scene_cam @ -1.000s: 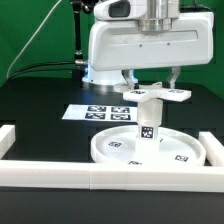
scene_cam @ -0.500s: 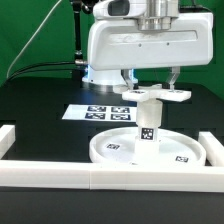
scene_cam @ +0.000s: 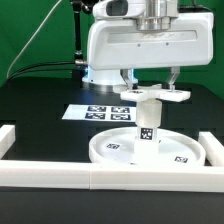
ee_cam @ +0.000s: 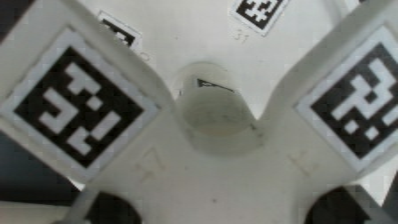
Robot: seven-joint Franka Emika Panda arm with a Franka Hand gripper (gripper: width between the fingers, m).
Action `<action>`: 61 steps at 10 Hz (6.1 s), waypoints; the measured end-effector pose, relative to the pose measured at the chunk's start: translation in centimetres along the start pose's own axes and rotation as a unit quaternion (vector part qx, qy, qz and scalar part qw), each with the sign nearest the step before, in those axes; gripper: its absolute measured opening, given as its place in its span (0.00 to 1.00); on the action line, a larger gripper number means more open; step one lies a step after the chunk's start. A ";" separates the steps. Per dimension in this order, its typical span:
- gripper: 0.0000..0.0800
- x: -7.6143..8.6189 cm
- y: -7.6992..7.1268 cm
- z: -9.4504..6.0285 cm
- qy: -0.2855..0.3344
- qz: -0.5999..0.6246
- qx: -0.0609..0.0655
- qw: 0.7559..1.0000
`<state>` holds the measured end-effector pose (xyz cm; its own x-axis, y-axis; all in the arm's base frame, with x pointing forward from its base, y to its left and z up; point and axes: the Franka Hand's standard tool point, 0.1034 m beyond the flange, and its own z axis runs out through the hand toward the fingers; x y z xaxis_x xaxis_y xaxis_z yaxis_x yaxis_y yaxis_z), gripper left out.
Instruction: Assemble round table
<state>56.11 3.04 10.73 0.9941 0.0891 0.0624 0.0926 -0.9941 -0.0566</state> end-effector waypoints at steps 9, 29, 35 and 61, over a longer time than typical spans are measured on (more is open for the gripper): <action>0.55 0.1 -0.8 0.1 0.019 0.475 0.033 0.879; 0.79 0.2 -0.4 -1.3 -0.010 0.906 0.117 0.406; 0.81 0.1 -1.3 -2.8 0.000 0.858 0.128 0.498; 0.81 1.0 -1.4 -2.0 0.007 -0.182 0.033 0.983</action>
Offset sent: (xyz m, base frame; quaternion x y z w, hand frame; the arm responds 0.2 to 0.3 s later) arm -0.0119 0.0014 -0.0050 -0.0042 0.0083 0.2220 0.9750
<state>56.84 4.35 12.91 0.8937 0.4366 0.1034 0.4457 -0.8903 -0.0934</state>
